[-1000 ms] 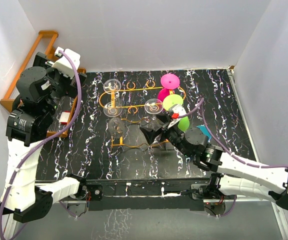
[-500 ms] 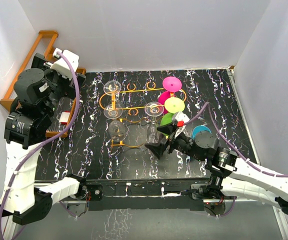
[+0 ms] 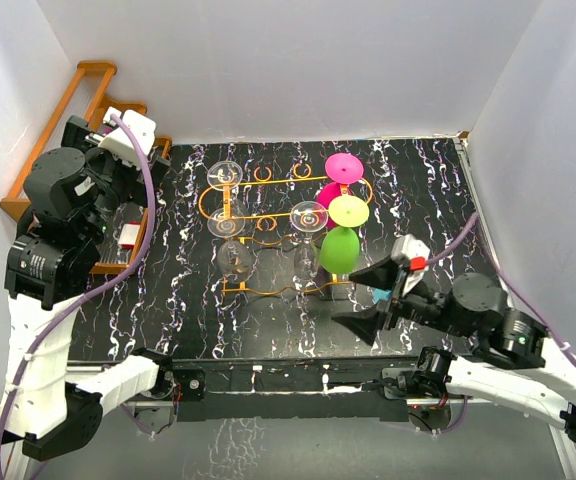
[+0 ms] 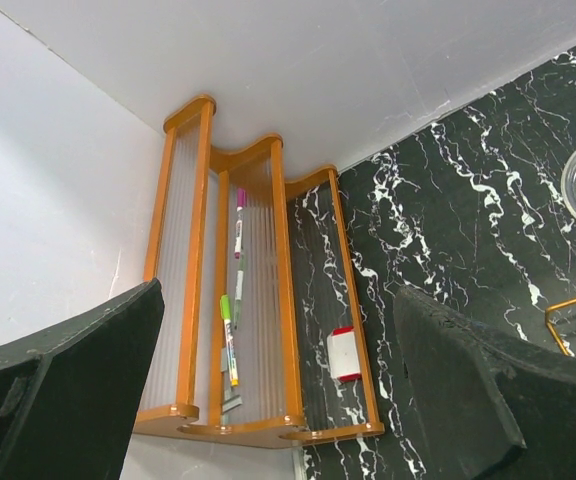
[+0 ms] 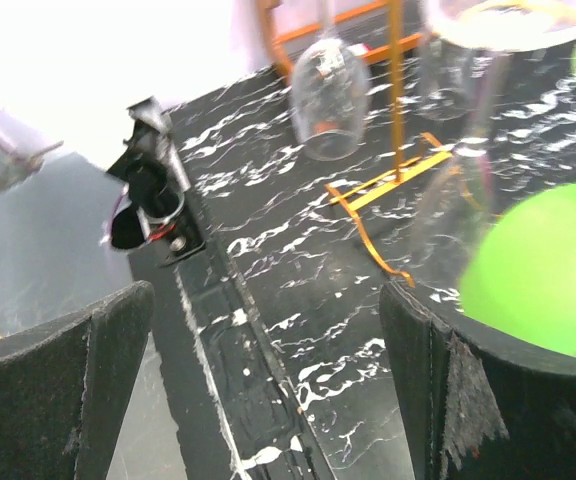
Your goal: Place the wine glass upside down on the wine glass rack
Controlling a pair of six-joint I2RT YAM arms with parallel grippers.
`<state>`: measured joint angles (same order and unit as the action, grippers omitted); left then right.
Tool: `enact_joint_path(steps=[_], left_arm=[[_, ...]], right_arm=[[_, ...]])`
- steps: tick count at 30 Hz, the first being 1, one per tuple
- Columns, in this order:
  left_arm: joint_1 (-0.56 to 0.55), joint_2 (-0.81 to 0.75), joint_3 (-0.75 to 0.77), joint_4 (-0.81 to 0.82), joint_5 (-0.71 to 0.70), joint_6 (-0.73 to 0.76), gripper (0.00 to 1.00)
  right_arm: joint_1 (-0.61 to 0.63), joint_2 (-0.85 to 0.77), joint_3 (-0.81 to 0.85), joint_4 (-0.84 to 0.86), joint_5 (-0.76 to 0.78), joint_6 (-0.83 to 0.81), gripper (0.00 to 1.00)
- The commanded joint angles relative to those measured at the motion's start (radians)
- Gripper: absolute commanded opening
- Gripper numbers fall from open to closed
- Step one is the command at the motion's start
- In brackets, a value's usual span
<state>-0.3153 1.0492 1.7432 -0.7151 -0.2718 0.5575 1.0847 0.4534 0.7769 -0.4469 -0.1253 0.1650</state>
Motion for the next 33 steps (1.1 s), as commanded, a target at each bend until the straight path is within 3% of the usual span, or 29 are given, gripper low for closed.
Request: enact_joint_path(steps=[1,4,10,13,17,22,33], left_arm=[[0.007,-0.023,-0.023,0.002,0.002,-0.005,0.97],[0.007,-0.031,-0.038,0.005,0.008,-0.001,0.97],[0.006,-0.018,-0.008,-0.02,-0.036,-0.001,0.97],[0.006,-0.003,0.059,-0.048,-0.055,-0.035,0.97],[0.007,-0.005,0.082,-0.036,-0.087,-0.008,0.97],[0.016,0.004,0.149,-0.07,-0.056,-0.02,0.97],[0.047,-0.052,0.131,-0.125,0.039,-0.087,0.97]], right_arm=[[0.002,0.041,0.193,-0.215,0.287,0.098,0.98],[0.002,0.102,0.27,-0.272,0.349,0.037,0.98],[0.003,0.274,0.314,-0.469,0.772,0.264,0.99],[0.002,0.251,0.345,-0.547,0.898,0.435,0.84],[0.003,0.223,0.377,-0.679,0.941,0.622,0.72],[0.003,0.3,0.405,-0.807,0.947,0.775,0.67],[0.003,0.312,0.262,-0.82,0.961,0.991,0.64]])
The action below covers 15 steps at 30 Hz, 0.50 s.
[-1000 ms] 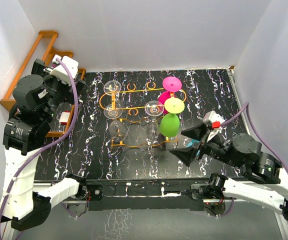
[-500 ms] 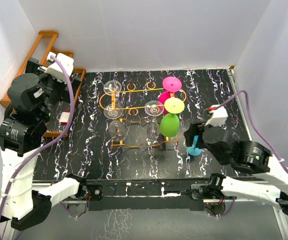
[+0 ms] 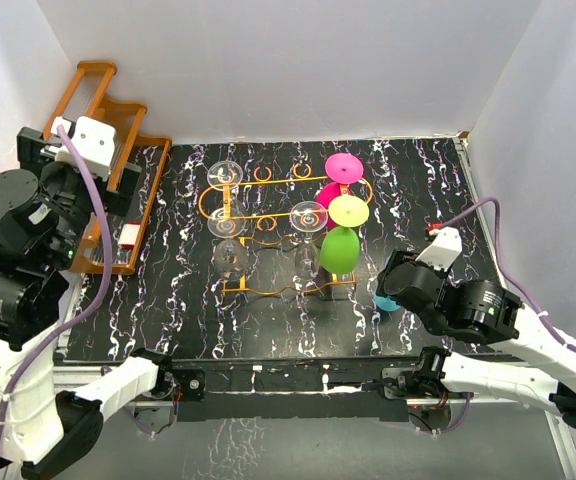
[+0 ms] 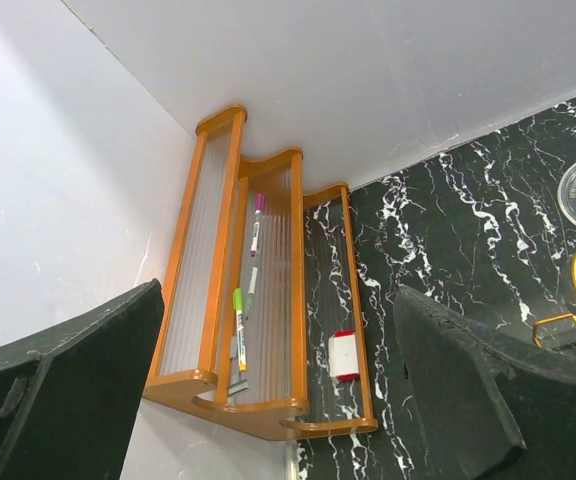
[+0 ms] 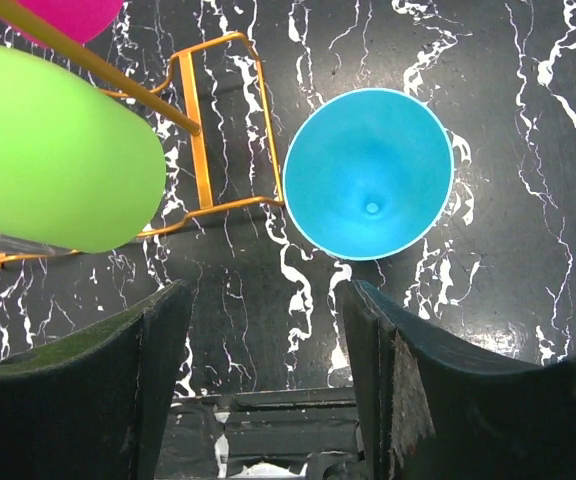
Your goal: Place the wine glass upside down on the wine glass rack
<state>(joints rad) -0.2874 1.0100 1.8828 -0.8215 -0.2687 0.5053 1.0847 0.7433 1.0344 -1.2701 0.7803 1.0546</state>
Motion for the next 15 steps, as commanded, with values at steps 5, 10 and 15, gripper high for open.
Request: enact_joint_path(steps=[5,10,15], left_arm=[[0.026,-0.022,-0.022,-0.021,0.034,-0.043,0.97],[0.027,-0.029,-0.041,-0.01,0.003,-0.043,0.97],[0.028,-0.038,-0.045,-0.013,0.007,-0.048,0.97]], right_arm=[[0.001,0.056,-0.01,0.013,0.138,0.135,0.44],[-0.002,0.046,-0.038,0.066,0.155,0.119,0.43],[-0.01,0.051,-0.025,0.066,0.17,0.118,0.45]])
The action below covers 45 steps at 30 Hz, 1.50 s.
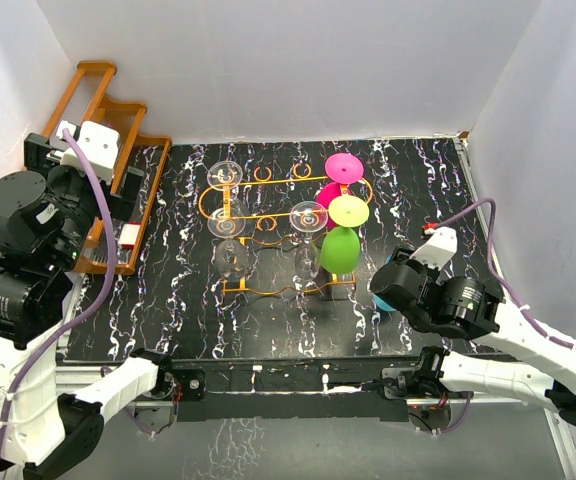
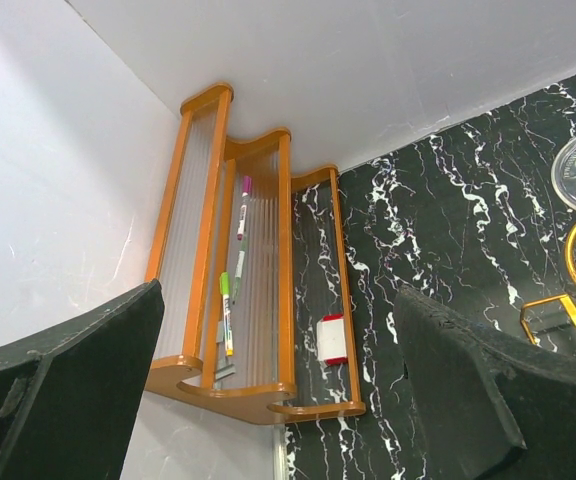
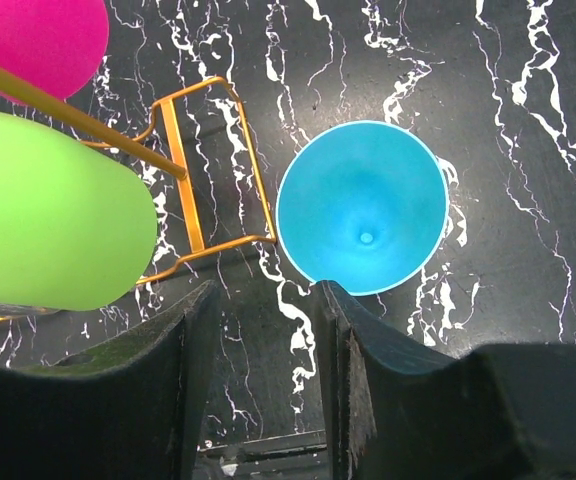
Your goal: Place the wine glass upside down on the wine glass rack
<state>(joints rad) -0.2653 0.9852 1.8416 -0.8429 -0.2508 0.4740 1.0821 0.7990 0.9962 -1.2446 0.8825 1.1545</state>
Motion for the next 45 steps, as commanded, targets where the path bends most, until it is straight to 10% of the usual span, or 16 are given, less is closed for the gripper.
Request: enact_joint_path(steps=[1,9,17,34,45], left_arm=[[0.005,-0.014,-0.005,0.006,-0.01,-0.018,0.97],[0.005,-0.035,-0.019,-0.001,-0.002,-0.023,0.97],[-0.001,-0.06,-0.03,-0.001,0.016,-0.033,0.97],[-0.012,-0.085,-0.064,-0.005,0.029,-0.036,0.97],[-0.008,-0.09,-0.09,-0.011,0.016,-0.031,0.97]], right_arm=[[-0.008,0.002,0.017,0.041,0.072,0.015,0.46],[-0.115,0.011,-0.025,0.162,0.004,-0.12,0.49],[-0.507,0.06,-0.041,0.448,-0.307,-0.492,0.48],[-0.524,0.071,-0.149,0.51,-0.386,-0.447,0.47],[-0.526,0.068,-0.182,0.541,-0.367,-0.435,0.13]])
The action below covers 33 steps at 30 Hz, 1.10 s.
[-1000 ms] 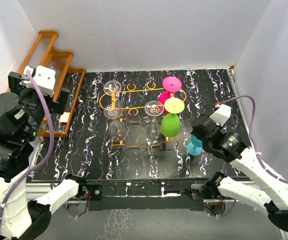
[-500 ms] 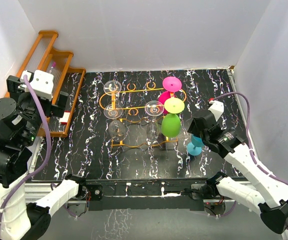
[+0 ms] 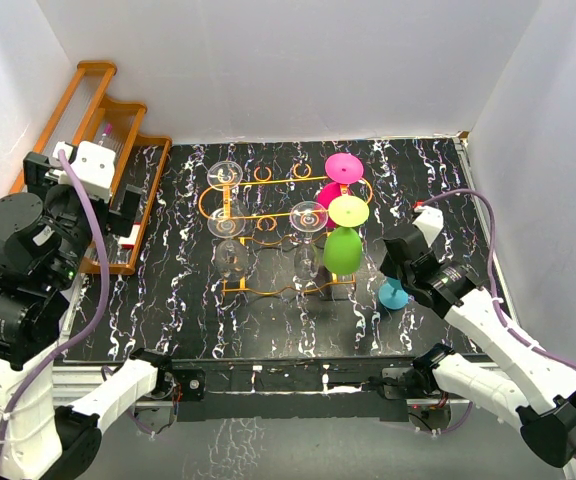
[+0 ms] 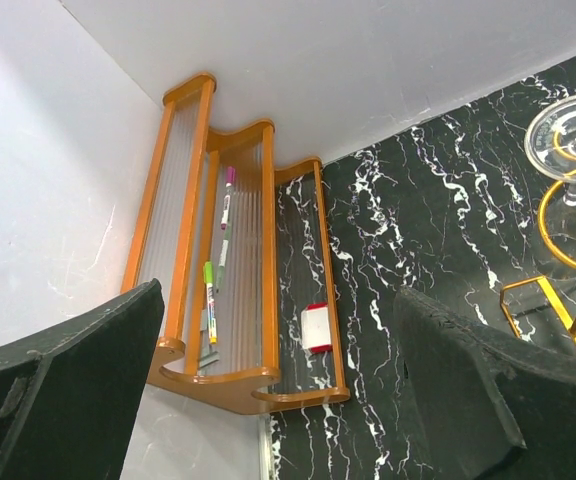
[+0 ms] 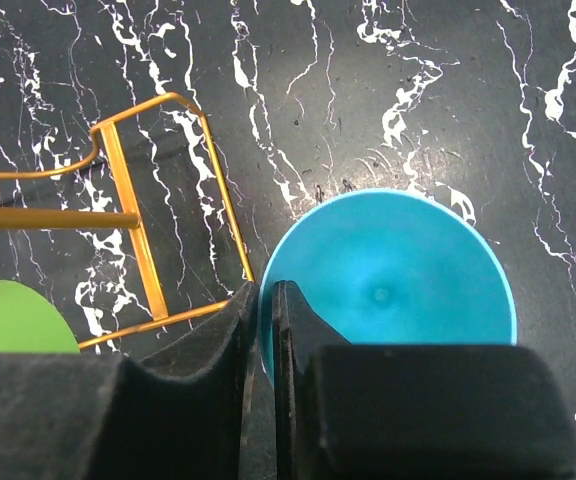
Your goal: Place the wine glass upside down on the wine glass rack
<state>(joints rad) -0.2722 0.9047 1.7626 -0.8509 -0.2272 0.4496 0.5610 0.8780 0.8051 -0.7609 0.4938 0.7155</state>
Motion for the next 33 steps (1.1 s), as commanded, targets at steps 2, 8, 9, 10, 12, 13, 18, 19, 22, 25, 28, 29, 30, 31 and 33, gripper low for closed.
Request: enact_joint_path(steps=[2,8,9,10,12,13,18,19,22,25,28,29,30,31,33], left_arm=[[0.007,-0.011,-0.021,-0.001,-0.004,-0.003,0.97],[0.042,0.008,0.027,-0.006,0.06,-0.021,0.97],[0.045,0.019,0.049,-0.007,0.076,-0.027,0.97],[0.045,0.032,0.071,-0.01,0.11,-0.036,0.97],[0.047,0.061,0.128,-0.029,0.219,-0.056,0.97],[0.046,0.075,0.151,-0.031,0.294,-0.073,0.97],[0.047,0.187,0.245,-0.018,0.652,-0.215,0.97],[0.046,0.208,0.254,0.004,0.709,-0.259,0.97],[0.045,0.274,0.274,0.088,0.868,-0.416,0.97],[0.046,0.299,0.228,0.276,1.002,-0.571,0.97],[0.046,0.281,0.081,0.63,1.067,-0.796,0.97],[0.046,0.285,0.038,0.767,1.079,-0.88,0.97],[0.047,0.304,0.015,0.876,1.081,-0.972,0.97],[0.046,0.332,0.005,0.956,1.076,-1.054,0.97],[0.046,0.388,-0.013,1.126,1.056,-1.202,0.97]], right_arm=[[-0.007,-0.022,0.011,0.056,0.031,0.001,0.08],[-0.012,-0.07,0.137,-0.027,0.068,-0.014,0.08],[-0.012,-0.079,0.175,-0.054,0.084,-0.015,0.08],[-0.012,-0.091,0.219,-0.077,0.107,-0.017,0.08],[-0.012,-0.113,0.306,-0.091,0.166,-0.045,0.08],[-0.012,-0.121,0.353,-0.085,0.2,-0.08,0.08],[-0.012,-0.107,0.517,0.153,0.305,-0.351,0.08],[-0.012,-0.105,0.533,0.229,0.311,-0.412,0.08],[-0.012,-0.094,0.535,0.473,0.328,-0.645,0.08],[-0.012,-0.049,0.55,0.686,0.264,-0.828,0.08],[-0.012,0.032,0.618,0.781,0.121,-0.863,0.08],[-0.012,0.062,0.646,0.804,0.085,-0.845,0.08],[-0.012,0.088,0.664,0.831,0.053,-0.809,0.08],[-0.012,0.103,0.666,0.883,-0.001,-0.787,0.08],[-0.012,0.111,0.604,1.074,-0.121,-0.777,0.08]])
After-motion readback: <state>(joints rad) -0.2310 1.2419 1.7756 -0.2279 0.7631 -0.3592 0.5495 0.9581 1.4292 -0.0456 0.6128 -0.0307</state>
